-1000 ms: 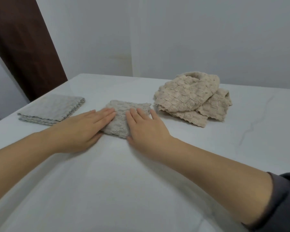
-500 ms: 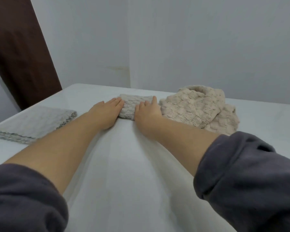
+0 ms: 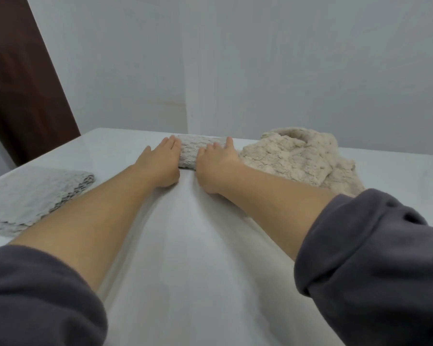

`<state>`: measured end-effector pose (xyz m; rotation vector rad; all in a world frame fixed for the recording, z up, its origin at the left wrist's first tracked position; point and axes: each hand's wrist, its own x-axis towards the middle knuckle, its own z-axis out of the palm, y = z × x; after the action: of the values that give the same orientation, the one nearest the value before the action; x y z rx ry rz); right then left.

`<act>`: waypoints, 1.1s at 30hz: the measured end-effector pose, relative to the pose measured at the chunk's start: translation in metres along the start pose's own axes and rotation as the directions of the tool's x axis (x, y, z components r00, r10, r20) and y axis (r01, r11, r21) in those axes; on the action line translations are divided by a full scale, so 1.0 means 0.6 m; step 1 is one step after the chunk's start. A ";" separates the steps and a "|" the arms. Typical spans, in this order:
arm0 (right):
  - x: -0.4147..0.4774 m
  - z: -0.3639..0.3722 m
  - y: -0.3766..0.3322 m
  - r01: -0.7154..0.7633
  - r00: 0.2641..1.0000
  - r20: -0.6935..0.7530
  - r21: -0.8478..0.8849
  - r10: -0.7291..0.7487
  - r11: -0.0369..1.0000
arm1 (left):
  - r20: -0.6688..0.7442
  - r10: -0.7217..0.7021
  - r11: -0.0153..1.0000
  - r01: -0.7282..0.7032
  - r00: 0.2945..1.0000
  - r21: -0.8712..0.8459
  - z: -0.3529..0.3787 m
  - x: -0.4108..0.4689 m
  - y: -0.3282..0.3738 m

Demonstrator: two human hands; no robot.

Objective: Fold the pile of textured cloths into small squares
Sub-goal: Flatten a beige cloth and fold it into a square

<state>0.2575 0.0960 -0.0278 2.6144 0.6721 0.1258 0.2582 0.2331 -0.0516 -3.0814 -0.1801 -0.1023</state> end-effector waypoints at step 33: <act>-0.299 0.070 0.237 0.118 0.813 -0.450 0.749 0.370 0.652 | -0.595 0.189 0.777 -0.489 0.781 -0.396 -0.146 -0.203 0.273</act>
<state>0.1703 -0.1182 -0.0002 3.4840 0.8565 0.9085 0.1511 0.0518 0.0195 -3.3670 0.5588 -1.1565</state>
